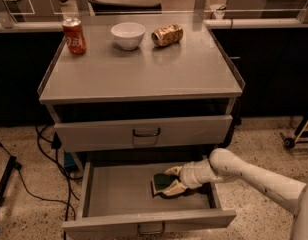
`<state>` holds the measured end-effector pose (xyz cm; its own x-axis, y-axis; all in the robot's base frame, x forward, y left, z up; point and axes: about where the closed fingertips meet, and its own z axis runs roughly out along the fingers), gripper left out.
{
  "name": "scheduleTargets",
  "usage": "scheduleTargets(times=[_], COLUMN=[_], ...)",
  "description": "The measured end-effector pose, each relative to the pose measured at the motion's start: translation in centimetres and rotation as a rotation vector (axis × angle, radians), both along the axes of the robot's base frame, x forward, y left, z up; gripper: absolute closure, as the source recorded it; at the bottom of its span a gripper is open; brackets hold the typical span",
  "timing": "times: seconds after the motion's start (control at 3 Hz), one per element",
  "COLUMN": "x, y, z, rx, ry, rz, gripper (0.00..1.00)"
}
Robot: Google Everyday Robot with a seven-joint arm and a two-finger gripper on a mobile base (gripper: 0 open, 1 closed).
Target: Place sponge into middle drawer
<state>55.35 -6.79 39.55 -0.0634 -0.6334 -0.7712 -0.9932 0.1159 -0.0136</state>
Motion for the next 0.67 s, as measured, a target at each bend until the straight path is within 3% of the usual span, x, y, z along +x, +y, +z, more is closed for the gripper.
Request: scheduleTargets(times=[0.67], x=[0.4], y=[2.0], z=[-2.7], rx=[-0.044], ry=[-0.041], rz=[0.029], gripper=[1.0])
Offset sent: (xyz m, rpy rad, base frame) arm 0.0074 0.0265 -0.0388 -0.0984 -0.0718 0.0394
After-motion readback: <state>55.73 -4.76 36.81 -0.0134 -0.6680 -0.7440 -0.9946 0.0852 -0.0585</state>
